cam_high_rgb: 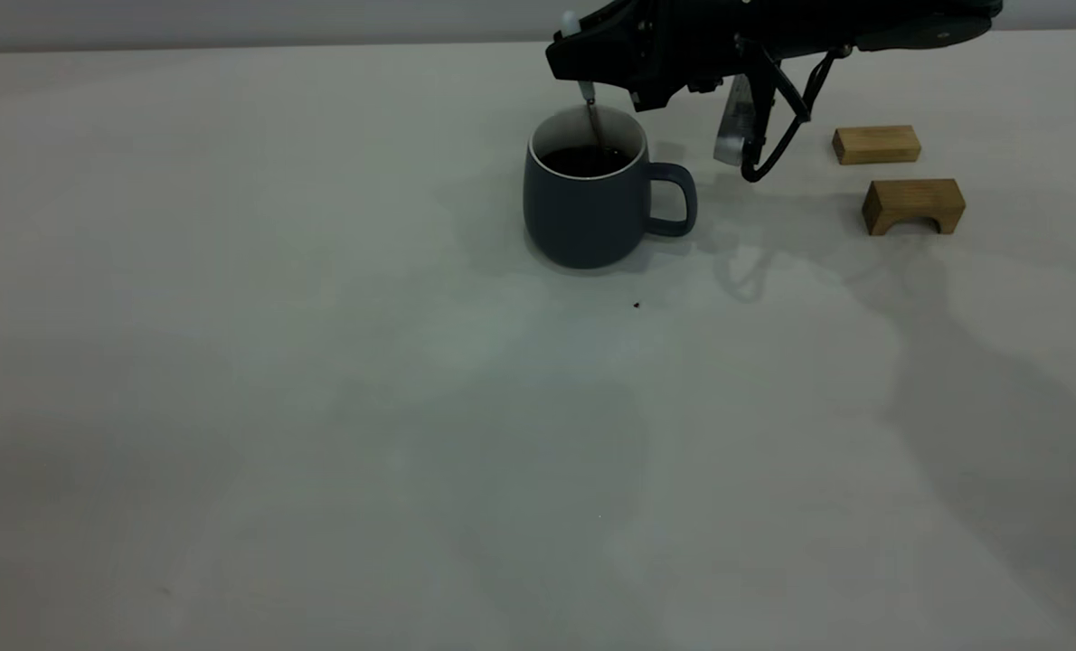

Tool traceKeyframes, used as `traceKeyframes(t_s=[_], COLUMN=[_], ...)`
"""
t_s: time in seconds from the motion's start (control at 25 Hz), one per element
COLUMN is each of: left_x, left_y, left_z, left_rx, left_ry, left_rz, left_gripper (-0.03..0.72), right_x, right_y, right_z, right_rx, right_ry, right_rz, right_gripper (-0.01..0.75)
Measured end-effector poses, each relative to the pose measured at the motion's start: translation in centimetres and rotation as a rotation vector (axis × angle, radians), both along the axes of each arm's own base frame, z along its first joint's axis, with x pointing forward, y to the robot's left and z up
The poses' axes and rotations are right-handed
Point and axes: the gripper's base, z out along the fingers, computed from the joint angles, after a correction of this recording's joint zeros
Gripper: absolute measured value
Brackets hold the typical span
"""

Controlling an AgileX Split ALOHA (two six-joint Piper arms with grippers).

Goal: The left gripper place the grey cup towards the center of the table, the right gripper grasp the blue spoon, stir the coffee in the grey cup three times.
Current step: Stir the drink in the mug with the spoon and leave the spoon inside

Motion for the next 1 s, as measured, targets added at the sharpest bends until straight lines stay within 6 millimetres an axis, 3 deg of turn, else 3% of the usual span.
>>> traceKeyframes(t_s=[0.44, 0.76, 1.0], left_x=[0.0, 0.0, 0.0], left_y=[0.0, 0.0, 0.0], left_z=[0.0, 0.0, 0.0], left_rx=[0.000, 0.000, 0.000], left_ry=[0.000, 0.000, 0.000], left_rz=[0.000, 0.000, 0.000], left_gripper=[0.585, 0.585, 0.585], right_x=[-2.2, -1.8, -0.5], right_y=[-0.9, 1.8, 1.2], right_z=[0.2, 1.2, 0.4], right_rx=[0.018, 0.142, 0.039], right_ry=[-0.015, -0.012, -0.007], right_rz=[0.306, 0.205, 0.053], right_gripper=[0.133, 0.133, 0.133])
